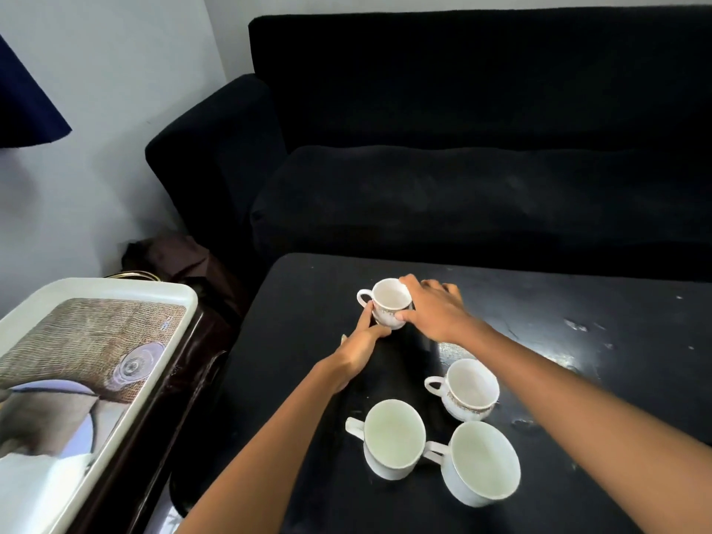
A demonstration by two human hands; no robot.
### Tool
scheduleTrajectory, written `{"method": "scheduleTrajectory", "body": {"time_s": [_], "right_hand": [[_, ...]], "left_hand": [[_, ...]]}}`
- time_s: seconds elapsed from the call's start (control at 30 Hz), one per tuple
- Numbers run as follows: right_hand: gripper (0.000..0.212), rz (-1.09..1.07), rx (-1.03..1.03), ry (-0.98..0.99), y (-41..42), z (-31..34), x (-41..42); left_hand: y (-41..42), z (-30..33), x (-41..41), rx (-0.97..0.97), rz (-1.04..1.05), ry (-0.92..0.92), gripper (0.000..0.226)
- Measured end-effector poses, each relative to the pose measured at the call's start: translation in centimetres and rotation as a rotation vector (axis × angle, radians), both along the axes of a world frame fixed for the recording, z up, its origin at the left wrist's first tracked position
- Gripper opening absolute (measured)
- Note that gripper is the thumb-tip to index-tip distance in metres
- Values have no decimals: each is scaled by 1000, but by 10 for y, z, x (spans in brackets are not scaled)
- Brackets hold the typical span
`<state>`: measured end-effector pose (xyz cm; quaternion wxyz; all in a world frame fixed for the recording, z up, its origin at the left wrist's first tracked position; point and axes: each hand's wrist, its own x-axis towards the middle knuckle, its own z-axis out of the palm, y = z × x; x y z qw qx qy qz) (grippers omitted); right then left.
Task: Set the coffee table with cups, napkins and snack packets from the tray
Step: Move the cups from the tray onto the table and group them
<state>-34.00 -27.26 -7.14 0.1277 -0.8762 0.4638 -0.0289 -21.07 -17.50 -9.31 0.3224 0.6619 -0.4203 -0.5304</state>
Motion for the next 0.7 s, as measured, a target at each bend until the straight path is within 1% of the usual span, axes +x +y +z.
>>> {"method": "scheduleTrajectory", "body": {"time_s": [0.13,0.23,0.33,0.43,0.5,0.57,0.63,0.7], "right_hand": [[47,-23,-9,5,-13,-3,3],[48,-29,-15,8,-17,-5,3],[53,-36,3,5,-16,-7,2],[63,-41,64,-20,-15,-9,-1],[74,-77,186,-127,-12,-9,-9],[82,-149,375,-315,-4,-7,-22],[81,-204,529,-469,9,-6,-38],[75,-235,608,-538,26,-5,-59]], "left_hand": [[-12,-6,1,-24,21,17,68],[-12,-15,-1,-71,-16,-54,71],[-9,-21,-5,-112,-13,-101,77],[-8,-24,-5,-94,15,-89,76],[-8,-25,-5,-70,44,-73,76],[-7,-26,-5,-66,56,-84,78],[-7,-28,-6,-77,57,-118,79],[-7,-29,-6,-73,68,-133,80]]}}
